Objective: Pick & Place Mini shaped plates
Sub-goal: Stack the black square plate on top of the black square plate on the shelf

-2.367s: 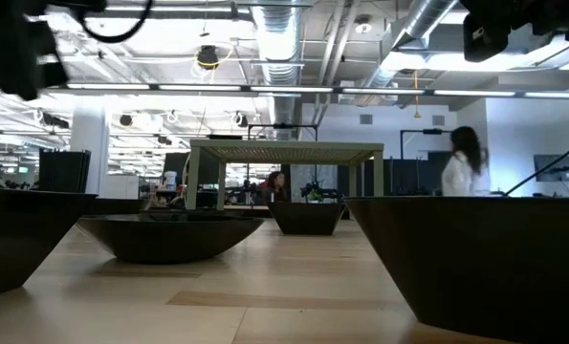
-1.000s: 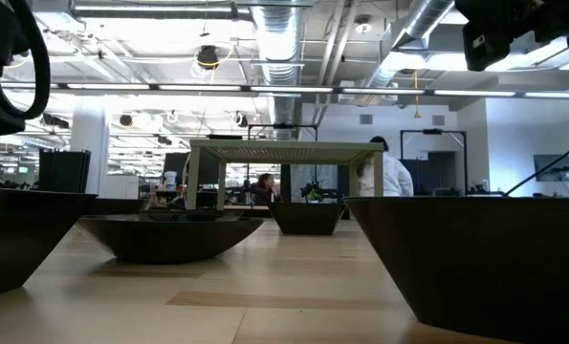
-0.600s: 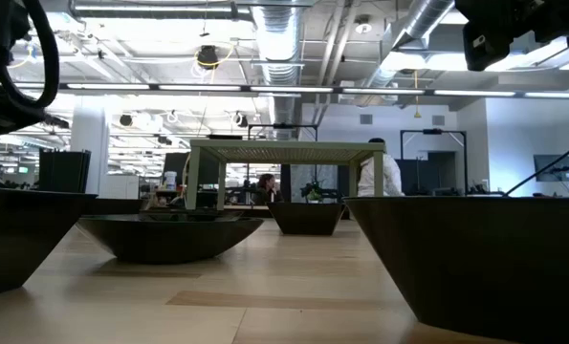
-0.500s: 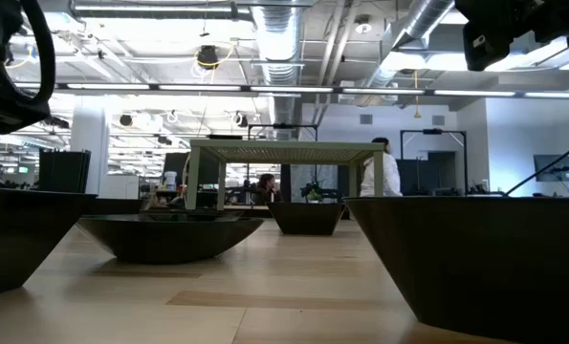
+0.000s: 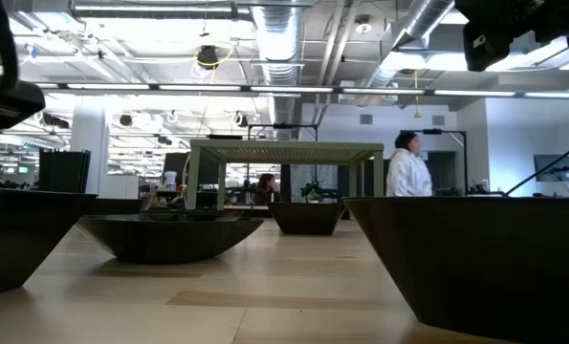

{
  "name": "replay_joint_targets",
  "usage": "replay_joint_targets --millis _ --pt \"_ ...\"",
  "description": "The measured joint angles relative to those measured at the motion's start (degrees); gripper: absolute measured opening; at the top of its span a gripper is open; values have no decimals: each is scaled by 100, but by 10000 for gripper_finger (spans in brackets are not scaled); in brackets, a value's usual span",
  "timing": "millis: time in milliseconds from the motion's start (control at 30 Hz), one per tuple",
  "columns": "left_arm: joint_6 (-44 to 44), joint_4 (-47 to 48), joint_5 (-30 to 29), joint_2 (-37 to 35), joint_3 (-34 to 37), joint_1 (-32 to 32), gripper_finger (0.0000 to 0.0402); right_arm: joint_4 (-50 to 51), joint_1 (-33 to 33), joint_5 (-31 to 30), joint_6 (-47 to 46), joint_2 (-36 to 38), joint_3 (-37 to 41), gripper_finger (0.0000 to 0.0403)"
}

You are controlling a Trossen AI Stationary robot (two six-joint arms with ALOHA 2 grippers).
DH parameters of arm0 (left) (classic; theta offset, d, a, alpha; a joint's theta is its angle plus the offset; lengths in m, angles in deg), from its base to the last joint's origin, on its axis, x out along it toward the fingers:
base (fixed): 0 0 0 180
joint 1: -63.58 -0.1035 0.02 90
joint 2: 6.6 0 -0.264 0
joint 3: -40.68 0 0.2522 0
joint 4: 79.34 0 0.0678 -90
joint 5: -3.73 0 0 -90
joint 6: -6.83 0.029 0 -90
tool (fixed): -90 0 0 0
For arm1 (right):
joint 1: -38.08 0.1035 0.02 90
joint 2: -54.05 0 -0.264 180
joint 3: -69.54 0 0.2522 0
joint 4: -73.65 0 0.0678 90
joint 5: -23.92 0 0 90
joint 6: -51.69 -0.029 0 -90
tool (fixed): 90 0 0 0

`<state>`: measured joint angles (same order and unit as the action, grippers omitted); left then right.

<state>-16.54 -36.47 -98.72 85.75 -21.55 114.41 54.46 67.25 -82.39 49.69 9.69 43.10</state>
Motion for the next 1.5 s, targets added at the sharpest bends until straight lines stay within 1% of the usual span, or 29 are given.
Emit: replay_joint_targets --millis 67,233,767,1000,1133,1333,1500 --pt "2 0 -35 0 0 30 94 3 0 0 -30 0 1 171" --pt "63 1 -400 0 4 48 94 13 0 0 -242 0 1 171" --pt "-56 -69 -402 -4 237 94 94 16 0 0 -258 0 0 171" --pt "-132 -412 -457 -13 498 94 93 18 0 0 -258 1 0 171" --pt "-132 -479 -733 -9 516 93 74 18 0 0 -258 0 -1 171" --pt "-424 -566 -863 -9 514 76 13 20 0 0 -258 0 -1 171" --pt "-534 -643 -1291 -9 338 75 12 20 0 -2 -258 0 -1 171"
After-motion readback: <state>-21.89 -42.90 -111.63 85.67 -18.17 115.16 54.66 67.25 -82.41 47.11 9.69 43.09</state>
